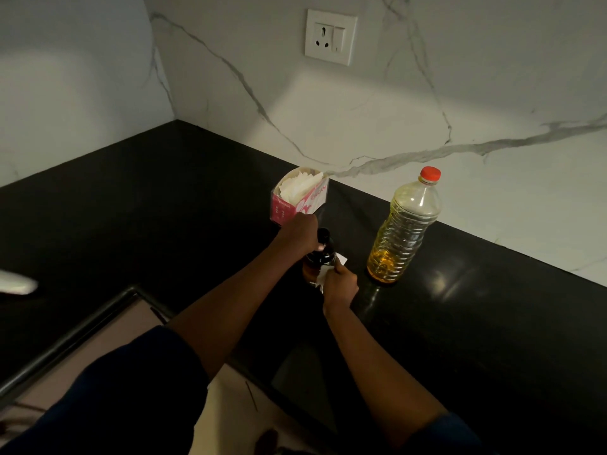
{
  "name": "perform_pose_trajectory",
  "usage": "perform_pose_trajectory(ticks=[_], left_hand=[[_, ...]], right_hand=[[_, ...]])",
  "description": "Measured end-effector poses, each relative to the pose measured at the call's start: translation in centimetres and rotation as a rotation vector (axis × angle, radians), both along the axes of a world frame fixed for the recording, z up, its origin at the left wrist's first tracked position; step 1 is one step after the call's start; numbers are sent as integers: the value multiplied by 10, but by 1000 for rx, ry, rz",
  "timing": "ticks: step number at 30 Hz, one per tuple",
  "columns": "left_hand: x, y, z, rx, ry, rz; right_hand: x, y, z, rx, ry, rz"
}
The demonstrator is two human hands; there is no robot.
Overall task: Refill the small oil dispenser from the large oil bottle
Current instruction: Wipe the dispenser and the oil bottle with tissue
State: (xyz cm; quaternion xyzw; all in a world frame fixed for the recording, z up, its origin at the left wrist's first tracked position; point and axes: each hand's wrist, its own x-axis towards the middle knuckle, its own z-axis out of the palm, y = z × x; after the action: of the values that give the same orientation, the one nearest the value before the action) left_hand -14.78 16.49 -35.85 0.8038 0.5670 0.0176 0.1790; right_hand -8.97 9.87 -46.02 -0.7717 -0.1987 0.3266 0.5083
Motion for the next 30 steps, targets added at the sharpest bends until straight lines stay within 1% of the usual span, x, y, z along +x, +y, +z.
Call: perform_pose_trajectory(ticks=[3, 8, 12, 14, 15, 17, 19, 23, 26, 30], left_hand=[[1, 2, -3, 17, 25, 3], [-2, 7, -6, 8, 24, -42], [-8, 12, -6, -53, -91, -78], [-10, 12, -5, -99, -178, -101], [-10, 12, -5, -111, -191, -117], [-8, 14, -6, -107, -128, -154], [-6, 13, -8, -87, -53, -159], [-3, 11, -10, -50, -40, -126], [-1, 9, -13, -22, -26, -96], [3, 8, -13, 6, 31, -59]], right_hand=[[1, -8, 0, -47, 60, 17], [-14, -14, -5, 46, 138, -117], [-17, -15, 7, 145, 12, -125], [-13, -13, 17, 160, -54, -99], [-12, -10, 20, 162, -66, -88], [-8, -4, 24, 142, -47, -63], [-1, 1, 23, 81, -6, -10], [7, 0, 14, -32, 122, 62], [0, -7, 6, -101, 159, 24], [-9, -10, 7, -127, 120, -49]])
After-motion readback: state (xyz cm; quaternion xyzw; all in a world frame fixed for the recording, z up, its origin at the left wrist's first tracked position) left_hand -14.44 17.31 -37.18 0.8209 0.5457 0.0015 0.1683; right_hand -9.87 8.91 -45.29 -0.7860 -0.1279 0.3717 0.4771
